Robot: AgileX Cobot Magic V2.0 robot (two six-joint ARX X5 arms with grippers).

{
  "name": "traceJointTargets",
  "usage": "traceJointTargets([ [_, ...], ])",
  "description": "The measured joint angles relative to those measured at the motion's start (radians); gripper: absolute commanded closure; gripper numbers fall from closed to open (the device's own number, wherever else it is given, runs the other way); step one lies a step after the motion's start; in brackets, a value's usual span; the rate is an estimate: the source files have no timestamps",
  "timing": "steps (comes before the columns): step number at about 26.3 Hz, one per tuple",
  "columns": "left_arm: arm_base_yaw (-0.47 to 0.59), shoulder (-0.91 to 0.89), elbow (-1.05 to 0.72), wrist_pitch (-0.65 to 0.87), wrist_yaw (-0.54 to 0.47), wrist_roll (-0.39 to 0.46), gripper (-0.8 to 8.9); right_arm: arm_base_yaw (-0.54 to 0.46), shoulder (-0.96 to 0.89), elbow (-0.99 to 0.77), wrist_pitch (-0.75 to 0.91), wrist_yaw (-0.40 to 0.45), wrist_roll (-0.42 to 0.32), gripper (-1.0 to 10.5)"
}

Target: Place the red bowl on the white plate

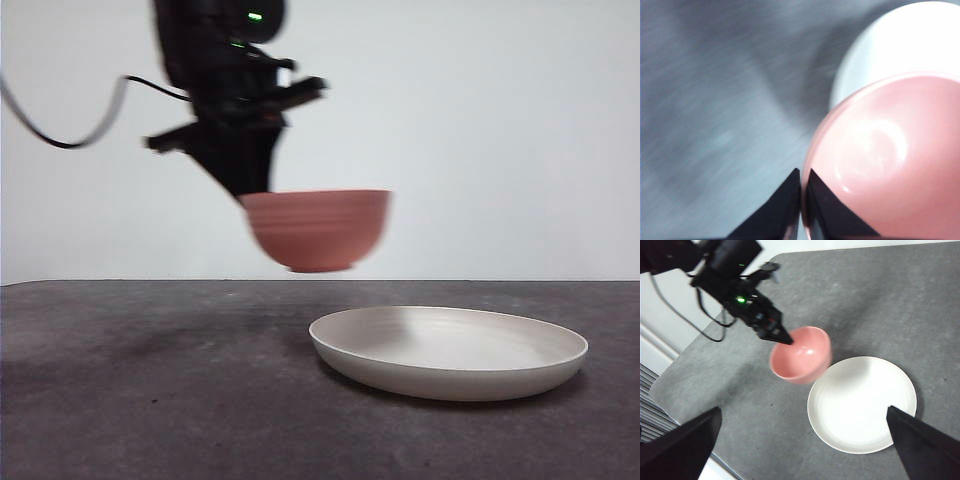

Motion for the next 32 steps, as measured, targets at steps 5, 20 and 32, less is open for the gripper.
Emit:
traceJointTargets([
  [5, -0.071, 0.131, 0.138, -0.010, 0.000, -0.005, 8.05, 0.000, 0.000, 0.000, 0.000, 0.000, 0.000, 3.9],
  [20, -0.167, 0.286, 0.248, -0.007, -0.027, 0.022, 8.05, 0.000, 0.000, 0.000, 0.000, 0.000, 0.000, 3.9],
  [32, -0.168, 0.294, 0.248, 0.002, -0.029, 0.067, 6.06, 0.000, 0.000, 0.000, 0.000, 0.000, 0.000, 3.9],
])
